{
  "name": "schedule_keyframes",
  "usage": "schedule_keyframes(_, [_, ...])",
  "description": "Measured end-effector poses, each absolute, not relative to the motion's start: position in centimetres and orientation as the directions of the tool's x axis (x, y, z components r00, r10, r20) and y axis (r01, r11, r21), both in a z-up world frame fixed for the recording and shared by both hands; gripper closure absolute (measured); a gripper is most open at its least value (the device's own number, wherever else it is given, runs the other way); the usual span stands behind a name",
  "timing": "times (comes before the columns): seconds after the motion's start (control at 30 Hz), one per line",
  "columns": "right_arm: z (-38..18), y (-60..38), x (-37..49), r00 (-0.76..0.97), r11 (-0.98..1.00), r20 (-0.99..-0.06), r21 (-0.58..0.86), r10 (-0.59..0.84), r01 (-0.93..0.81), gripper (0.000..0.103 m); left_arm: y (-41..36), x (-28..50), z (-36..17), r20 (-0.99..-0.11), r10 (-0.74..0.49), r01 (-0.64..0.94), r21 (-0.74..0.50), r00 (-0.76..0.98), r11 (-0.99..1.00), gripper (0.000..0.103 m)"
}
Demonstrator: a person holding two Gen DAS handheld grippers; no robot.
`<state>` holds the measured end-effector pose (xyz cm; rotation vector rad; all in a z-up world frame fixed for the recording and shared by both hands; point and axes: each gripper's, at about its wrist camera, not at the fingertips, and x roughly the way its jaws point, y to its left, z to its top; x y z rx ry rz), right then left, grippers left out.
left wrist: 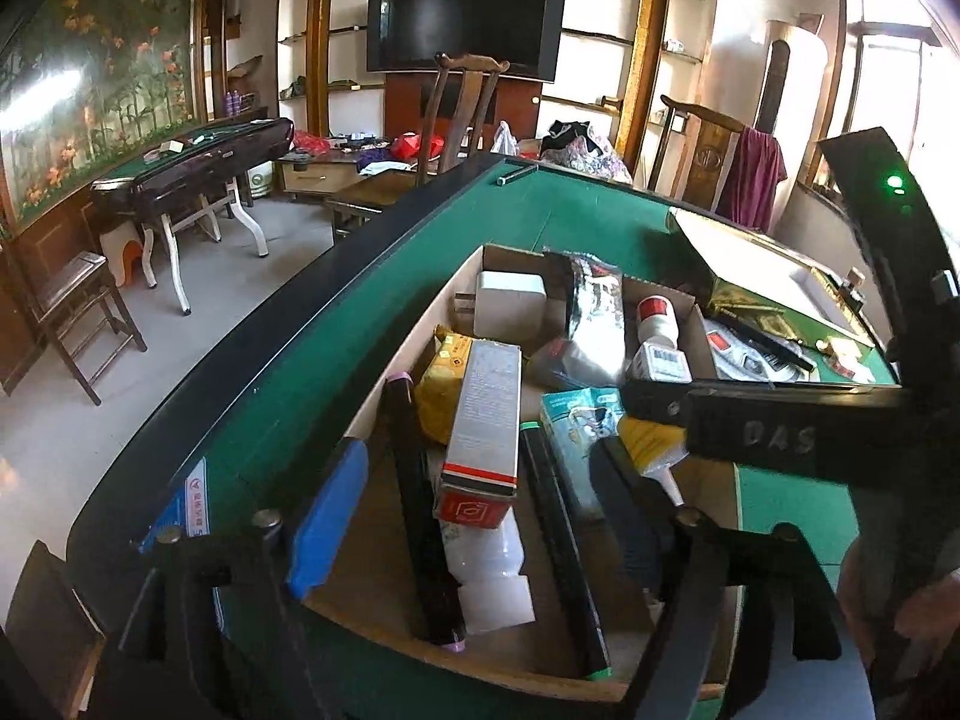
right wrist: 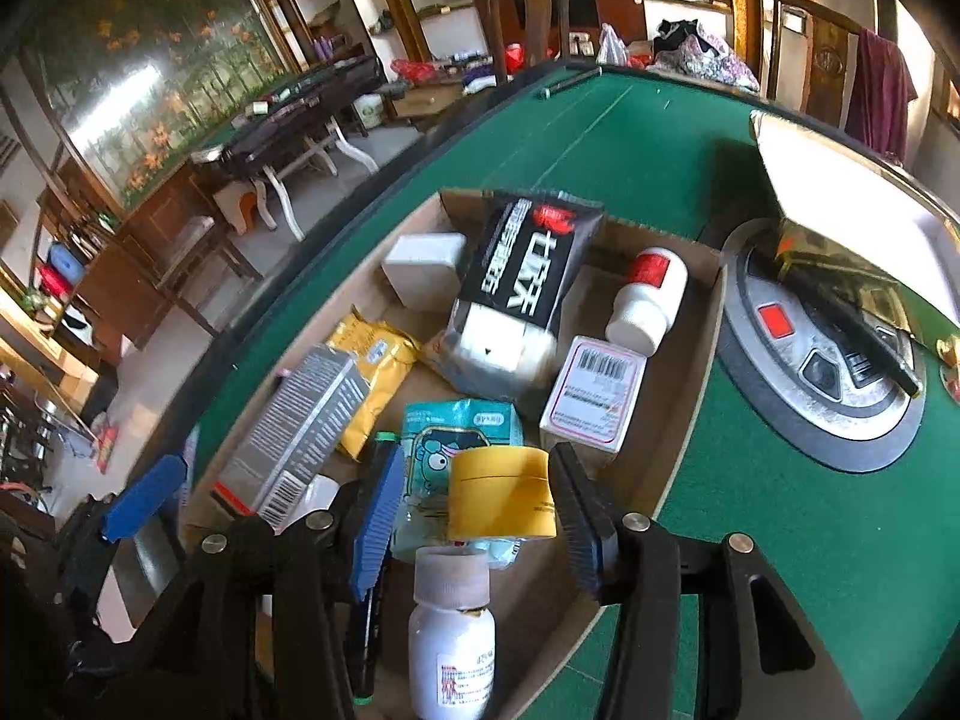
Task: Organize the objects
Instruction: 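Withdraw both grippers from the tray toward the round grey mat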
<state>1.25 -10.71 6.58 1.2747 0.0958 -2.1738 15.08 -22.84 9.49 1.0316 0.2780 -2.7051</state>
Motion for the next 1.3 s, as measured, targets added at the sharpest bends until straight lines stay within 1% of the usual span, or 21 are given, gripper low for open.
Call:
schedule_keyframes(0.1, [8.0, -8.9, 1.4, -0.381, -0.815, -0.786, 0.252, -0.486, 0.521, 0.044, -22.5, 15.4, 10.3, -0.661, -0.150, 0.278, -0.092, -0.735, -0.956, 0.019])
schedule_keyframes(0.17, [8.7, -7.5, 1.4, -0.402, -0.822, -0.773, 0.259, -0.492, 0.508, 0.039, -21.8, 15.5, 10.7, -0.655, -0.147, 0.267, -0.087, -0.741, -0.960, 0.017])
schedule_keyframes(0.33, [10.2, -1.9, 0.7, -0.462, -0.851, -0.742, 0.281, -0.486, 0.443, 0.035, -19.8, 15.6, 11.8, -0.648, -0.107, 0.216, -0.090, -0.754, -0.972, 0.016])
schedule_keyframes(0.43, [10.9, 3.2, -0.6, -0.527, -0.890, -0.727, 0.279, -0.440, 0.360, 0.032, -18.6, 16.0, 12.8, -0.628, -0.045, 0.165, -0.135, -0.777, -0.977, 0.016])
schedule_keyframes(0.53, [11.1, 8.3, -3.1, -0.575, -0.924, -0.724, 0.281, -0.381, 0.259, 0.030, -17.3, 16.2, 13.5, -0.603, -0.001, 0.121, -0.158, -0.798, -0.980, 0.011])
schedule_keyframes(0.6, [10.9, 11.9, -5.1, -0.587, -0.932, -0.726, 0.312, -0.358, 0.184, 0.030, -16.6, 16.1, 13.7, -0.592, 0.021, 0.097, -0.166, -0.806, -0.981, 0.010])
schedule_keyframes(0.7, [10.3, 15.2, -8.1, -0.572, -0.924, -0.735, 0.362, -0.366, 0.126, 0.030, -15.5, 15.5, 13.2, -0.597, 0.049, 0.073, -0.179, -0.801, -0.981, 0.010])
schedule_keyframes(0.77, [9.7, 15.2, -9.8, -0.551, -0.922, -0.747, 0.364, -0.373, 0.132, 0.031, -15.0, 14.9, 12.7, -0.613, 0.067, 0.063, -0.188, -0.787, -0.980, 0.010])
schedule_keyframes(0.83, [9.0, 14.0, -11.4, -0.526, -0.930, -0.769, 0.331, -0.363, 0.159, 0.031, -14.9, 14.2, 12.0, -0.630, 0.079, 0.061, -0.198, -0.773, -0.978, 0.010])
schedule_keyframes(0.93, [7.2, 10.9, -13.2, -0.471, -0.937, -0.813, 0.259, -0.343, 0.235, 0.031, -14.9, 13.6, 11.5, -0.645, 0.090, 0.064, -0.212, -0.759, -0.975, 0.010])
schedule_keyframes(1.07, [4.7, 6.2, -14.9, -0.430, -0.931, -0.858, 0.131, -0.279, 0.342, 0.031, -15.1, 13.0, 11.3, -0.656, 0.090, 0.070, -0.214, -0.749, -0.974, 0.010])
schedule_keyframes(1.13, [3.9, 4.5, -15.3, -0.447, -0.931, -0.865, 0.059, -0.227, 0.360, 0.035, -15.2, 12.7, 11.1, -0.661, 0.093, 0.073, -0.219, -0.745, -0.973, 0.010])
schedule_keyframes(1.2, [3.8, 3.1, -15.4, -0.489, -0.933, -0.861, -0.053, -0.138, 0.356, 0.055, -15.2, 12.6, 11.0, -0.667, 0.094, 0.077, -0.222, -0.739, -0.972, 0.010])
schedule_keyframes(1.23, [3.9, 2.9, -15.4, -0.489, -0.931, -0.863, -0.063, -0.129, 0.358, 0.072, -15.2, 12.6, 11.0, -0.669, 0.097, 0.077, -0.225, -0.737, -0.971, 0.010])
schedule_keyframes(1.27, [4.1, 2.9, -15.2, -0.474, -0.929, -0.867, -0.033, -0.157, 0.369, 0.080, -15.1, 12.4, 11.0, -0.670, 0.100, 0.075, -0.227, -0.735, -0.971, 0.010])
schedule_keyframes(1.3, [4.2, 3.0, -14.9, -0.472, -0.928, -0.867, -0.032, -0.158, 0.370, 0.083, -15.0, 12.4, 10.9, -0.672, 0.104, 0.073, -0.230, -0.733, -0.970, 0.010])
